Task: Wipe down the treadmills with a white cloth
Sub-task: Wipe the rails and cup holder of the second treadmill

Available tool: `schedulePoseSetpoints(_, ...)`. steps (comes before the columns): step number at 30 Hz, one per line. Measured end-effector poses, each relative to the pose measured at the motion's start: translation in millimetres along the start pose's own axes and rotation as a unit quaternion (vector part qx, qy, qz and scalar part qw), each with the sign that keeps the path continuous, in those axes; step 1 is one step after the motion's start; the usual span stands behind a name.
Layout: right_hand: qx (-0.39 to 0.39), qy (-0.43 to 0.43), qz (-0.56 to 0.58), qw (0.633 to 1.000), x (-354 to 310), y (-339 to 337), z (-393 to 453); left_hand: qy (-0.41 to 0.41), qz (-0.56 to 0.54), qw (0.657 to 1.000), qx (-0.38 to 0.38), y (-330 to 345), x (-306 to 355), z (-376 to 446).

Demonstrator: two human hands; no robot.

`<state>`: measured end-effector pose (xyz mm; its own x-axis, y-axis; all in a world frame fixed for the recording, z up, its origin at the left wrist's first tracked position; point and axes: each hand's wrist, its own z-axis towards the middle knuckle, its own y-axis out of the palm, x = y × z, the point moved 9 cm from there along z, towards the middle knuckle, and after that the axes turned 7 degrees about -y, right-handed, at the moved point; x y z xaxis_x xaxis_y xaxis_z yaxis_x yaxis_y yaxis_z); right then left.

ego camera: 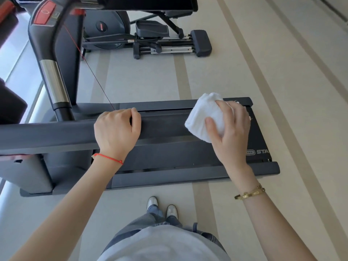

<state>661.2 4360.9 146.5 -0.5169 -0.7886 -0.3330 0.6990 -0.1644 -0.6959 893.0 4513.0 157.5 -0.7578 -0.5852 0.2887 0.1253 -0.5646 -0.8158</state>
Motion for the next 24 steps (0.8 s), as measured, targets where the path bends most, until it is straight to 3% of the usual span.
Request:
schedulePoseSetpoints(3,0.002,-0.004,-0.059,0.998,-15.5,3.7,5.9,-0.004,0.002,1.000,0.005,-3.2,2.0,0.1)
schedulePoseSetpoints(8,-0.035,-0.134,-0.087,0.987,-73.0,31.0,-11.4,-0.024,0.001,0.999,-0.021,-2.8,-1.5,0.0)
schedulePoseSetpoints(12,-0.049,-0.210,-0.100,0.971,-71.0,34.3,-15.6,0.004,-0.033,0.998,-0.046,-7.8,-5.7,1.3)
schedulePoseSetpoints(16,-0.029,-0.191,-0.113,0.975,-80.4,38.5,-10.8,0.018,-0.001,0.998,-0.063,-15.5,-31.0,-2.6)
schedulePoseSetpoints(24,-0.020,-0.197,-0.126,0.972,-164.9,80.3,1.5,0.012,-0.030,0.999,-0.005,-45.9,-94.5,-6.4)
